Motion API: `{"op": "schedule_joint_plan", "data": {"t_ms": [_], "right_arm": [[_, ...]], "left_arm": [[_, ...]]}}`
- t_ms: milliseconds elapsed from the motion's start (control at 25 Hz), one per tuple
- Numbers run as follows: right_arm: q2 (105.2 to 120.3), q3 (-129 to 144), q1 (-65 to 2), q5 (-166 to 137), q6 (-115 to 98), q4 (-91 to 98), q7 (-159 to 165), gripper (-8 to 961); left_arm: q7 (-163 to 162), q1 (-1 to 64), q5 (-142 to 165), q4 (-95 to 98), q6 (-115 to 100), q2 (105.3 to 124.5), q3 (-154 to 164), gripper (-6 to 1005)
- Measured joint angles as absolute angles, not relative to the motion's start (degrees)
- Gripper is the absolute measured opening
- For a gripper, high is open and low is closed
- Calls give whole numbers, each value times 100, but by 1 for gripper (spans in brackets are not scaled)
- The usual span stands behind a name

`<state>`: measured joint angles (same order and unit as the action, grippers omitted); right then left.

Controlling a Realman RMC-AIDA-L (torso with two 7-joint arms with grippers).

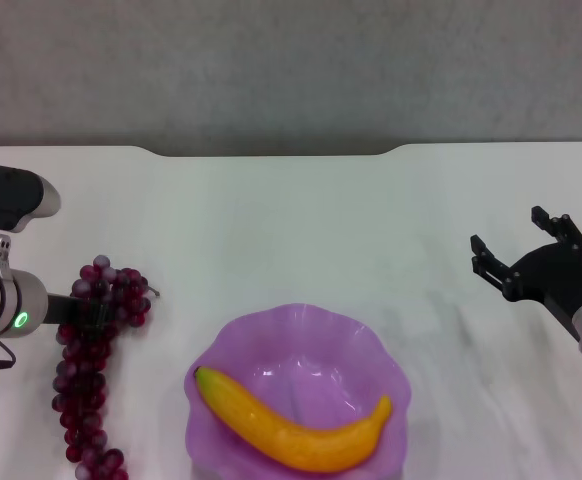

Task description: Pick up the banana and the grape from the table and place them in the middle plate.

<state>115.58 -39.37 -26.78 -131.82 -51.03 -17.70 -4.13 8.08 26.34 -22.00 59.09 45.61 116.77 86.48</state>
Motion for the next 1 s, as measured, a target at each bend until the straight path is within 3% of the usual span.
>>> {"op": "schedule_joint_plan", "data": {"t_ms": [480,1000], "right_arm": [[11548,-3937,-2680,-13202,-5130,-1766,-413,884],[11549,-3937,-2668,-13190,-5097,-1760,-413,884]], "left_arm": [[822,2500,-2223,6089,4416,11681,8647,352],[1458,1360,-2755,8700,5346,11638,8460,336]]}}
